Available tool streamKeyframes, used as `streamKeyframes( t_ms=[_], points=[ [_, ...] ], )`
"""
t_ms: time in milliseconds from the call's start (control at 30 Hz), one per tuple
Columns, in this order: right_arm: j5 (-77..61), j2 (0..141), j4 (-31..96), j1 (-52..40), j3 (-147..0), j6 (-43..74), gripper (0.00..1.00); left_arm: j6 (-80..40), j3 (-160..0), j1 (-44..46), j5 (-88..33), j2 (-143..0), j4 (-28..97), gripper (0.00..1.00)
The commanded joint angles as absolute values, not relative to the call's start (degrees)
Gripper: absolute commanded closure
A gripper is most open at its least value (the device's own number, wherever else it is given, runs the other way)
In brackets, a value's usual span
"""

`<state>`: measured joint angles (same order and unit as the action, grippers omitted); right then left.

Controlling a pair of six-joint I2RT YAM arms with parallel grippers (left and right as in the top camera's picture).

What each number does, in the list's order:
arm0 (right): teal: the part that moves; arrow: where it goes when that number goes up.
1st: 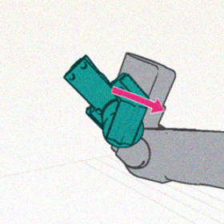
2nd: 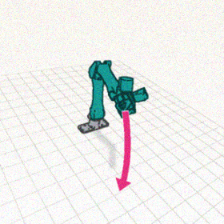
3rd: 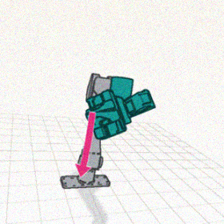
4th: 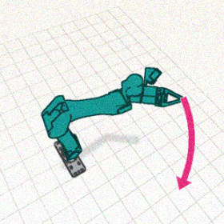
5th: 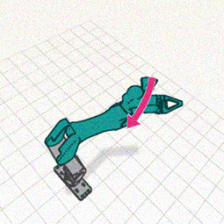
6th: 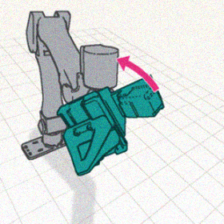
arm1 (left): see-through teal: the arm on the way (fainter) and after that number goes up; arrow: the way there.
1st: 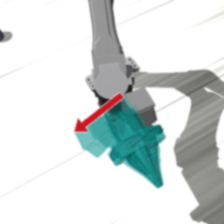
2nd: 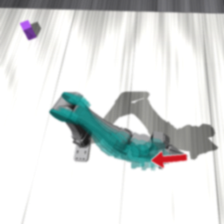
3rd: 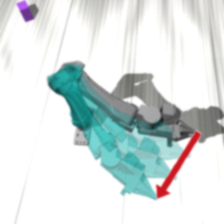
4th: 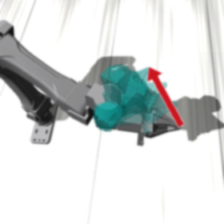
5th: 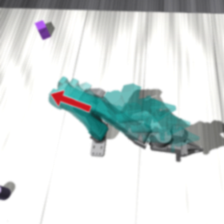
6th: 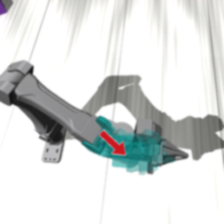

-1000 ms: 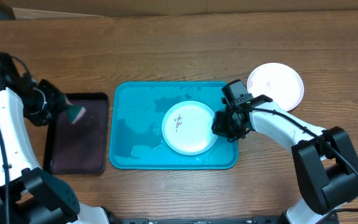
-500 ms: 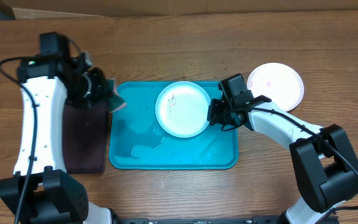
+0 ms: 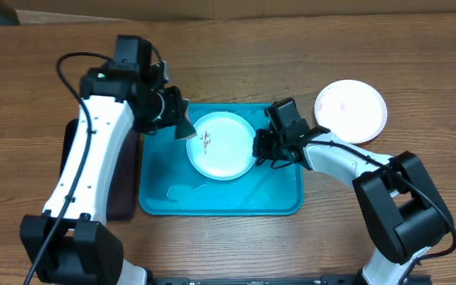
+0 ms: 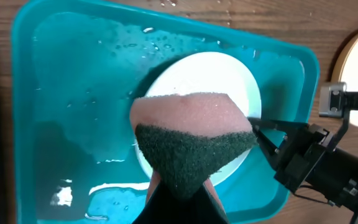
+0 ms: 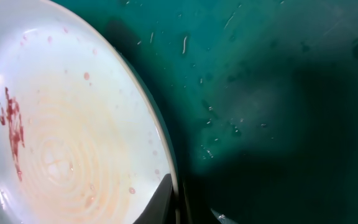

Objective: Clean dirty plates on tray and stack at the side

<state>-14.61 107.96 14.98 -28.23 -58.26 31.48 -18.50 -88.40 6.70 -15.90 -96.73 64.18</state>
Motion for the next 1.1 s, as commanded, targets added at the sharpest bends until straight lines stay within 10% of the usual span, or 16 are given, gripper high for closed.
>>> streamKeyframes(
  t_ms=[0, 1067],
  points=[
    [-14.04, 109.01, 14.83, -28.82, -57.82, 29.78, 0.96, -19.79, -85.65, 8.80, -14.94, -99.07, 62.35, 0.96],
    [-1.04, 109.01, 33.26, -34.96, -70.04, 25.15, 0.96, -21.12, -84.42, 17.96, -16.53, -115.33, 56.62, 0.96]
  ],
)
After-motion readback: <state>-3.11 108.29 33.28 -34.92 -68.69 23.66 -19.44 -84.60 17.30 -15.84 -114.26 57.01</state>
